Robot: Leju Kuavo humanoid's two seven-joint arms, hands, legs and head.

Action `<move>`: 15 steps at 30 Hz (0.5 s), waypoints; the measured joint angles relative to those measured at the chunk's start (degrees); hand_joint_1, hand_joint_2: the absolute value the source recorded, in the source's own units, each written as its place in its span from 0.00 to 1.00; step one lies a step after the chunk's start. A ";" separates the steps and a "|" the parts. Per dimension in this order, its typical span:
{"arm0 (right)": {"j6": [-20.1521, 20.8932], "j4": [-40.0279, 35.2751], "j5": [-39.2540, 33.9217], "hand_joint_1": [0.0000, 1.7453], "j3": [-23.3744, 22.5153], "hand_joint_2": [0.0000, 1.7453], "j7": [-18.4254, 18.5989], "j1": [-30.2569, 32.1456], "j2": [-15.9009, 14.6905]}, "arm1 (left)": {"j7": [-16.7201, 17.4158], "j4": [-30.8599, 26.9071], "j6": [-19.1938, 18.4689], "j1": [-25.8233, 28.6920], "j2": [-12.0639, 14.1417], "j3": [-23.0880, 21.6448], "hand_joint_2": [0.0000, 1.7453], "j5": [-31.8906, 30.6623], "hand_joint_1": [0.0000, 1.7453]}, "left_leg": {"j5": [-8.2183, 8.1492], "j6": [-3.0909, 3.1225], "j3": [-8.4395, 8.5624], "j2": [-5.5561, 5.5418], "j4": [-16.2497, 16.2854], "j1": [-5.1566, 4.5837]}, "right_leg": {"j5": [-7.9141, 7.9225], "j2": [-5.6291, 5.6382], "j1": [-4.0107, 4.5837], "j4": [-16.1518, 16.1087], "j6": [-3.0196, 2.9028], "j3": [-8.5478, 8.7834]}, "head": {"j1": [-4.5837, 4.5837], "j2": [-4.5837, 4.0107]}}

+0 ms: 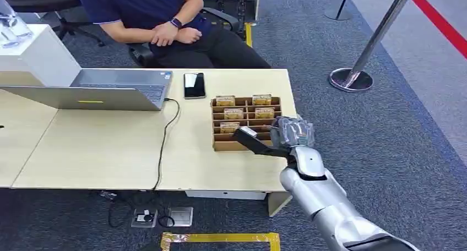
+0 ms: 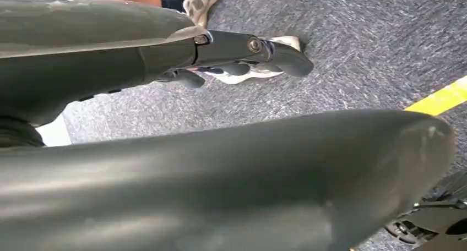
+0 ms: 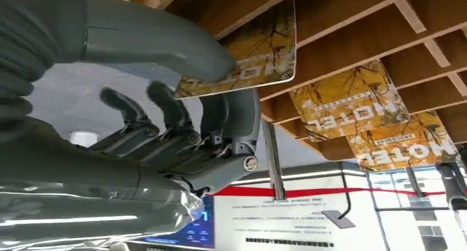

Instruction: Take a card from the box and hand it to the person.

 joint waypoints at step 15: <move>-0.07 1.36 -0.24 1.00 0.24 1.00 0.22 -1.56 0.28 | 0.09 0.02 -0.02 -0.25 0.00 -0.15 0.00 -0.13 0.00 | 0.03 0.02 0.00 0.00 0.00 0.00 | 0.01 0.00 0.00 0.00 0.00 0.00 | -0.02 0.00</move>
